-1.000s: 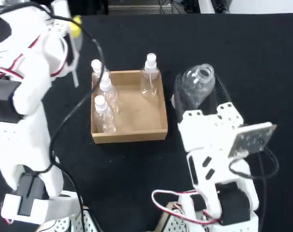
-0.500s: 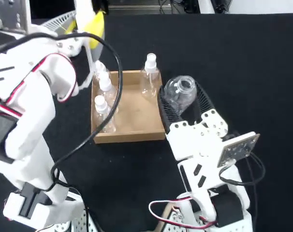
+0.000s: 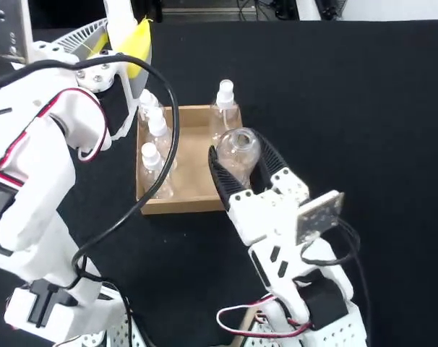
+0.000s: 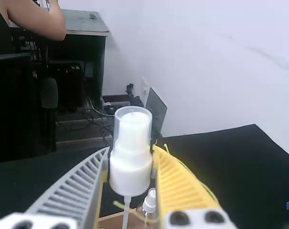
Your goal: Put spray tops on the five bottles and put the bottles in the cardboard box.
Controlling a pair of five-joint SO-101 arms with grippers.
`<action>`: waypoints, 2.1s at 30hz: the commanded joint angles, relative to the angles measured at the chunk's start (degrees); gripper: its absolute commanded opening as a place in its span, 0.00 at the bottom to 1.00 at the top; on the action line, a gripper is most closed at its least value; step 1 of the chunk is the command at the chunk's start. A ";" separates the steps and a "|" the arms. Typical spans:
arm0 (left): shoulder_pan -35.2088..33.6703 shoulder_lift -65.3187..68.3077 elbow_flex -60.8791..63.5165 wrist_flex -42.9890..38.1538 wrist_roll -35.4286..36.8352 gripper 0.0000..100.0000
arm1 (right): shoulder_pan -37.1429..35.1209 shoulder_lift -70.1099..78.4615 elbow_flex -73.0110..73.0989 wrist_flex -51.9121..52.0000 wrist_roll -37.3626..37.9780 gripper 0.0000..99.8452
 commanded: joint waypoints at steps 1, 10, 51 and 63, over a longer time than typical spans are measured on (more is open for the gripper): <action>0.66 -1.41 -1.80 0.26 0.00 0.04 | -1.05 -3.03 0.13 -1.67 1.49 0.03; 3.91 -1.23 -1.71 0.62 0.00 0.04 | -1.05 -7.87 3.12 -1.58 1.41 0.03; 16.22 3.69 -2.33 -1.93 9.32 0.03 | -5.45 -8.22 14.29 -7.74 1.85 0.03; 16.13 3.69 -2.33 2.55 9.32 0.04 | -5.45 -7.96 13.32 -7.38 1.76 0.03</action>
